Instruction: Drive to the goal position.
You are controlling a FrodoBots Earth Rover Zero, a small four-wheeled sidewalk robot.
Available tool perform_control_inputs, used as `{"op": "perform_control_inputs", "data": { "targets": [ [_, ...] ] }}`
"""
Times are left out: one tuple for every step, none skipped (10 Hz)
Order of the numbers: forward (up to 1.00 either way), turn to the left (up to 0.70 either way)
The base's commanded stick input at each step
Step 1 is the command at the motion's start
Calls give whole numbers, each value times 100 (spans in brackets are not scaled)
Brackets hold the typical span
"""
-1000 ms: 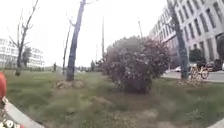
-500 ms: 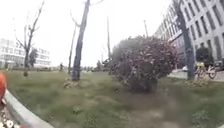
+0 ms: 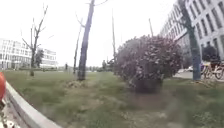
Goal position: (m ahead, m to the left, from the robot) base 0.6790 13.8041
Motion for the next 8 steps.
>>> {"op": "perform_control_inputs", "data": {
  "targets": [
    [0, 70],
    [0, 70],
    [0, 70],
    [0, 70],
    [0, 70],
    [0, 70],
    [0, 70],
    [0, 70]
  ]
}}
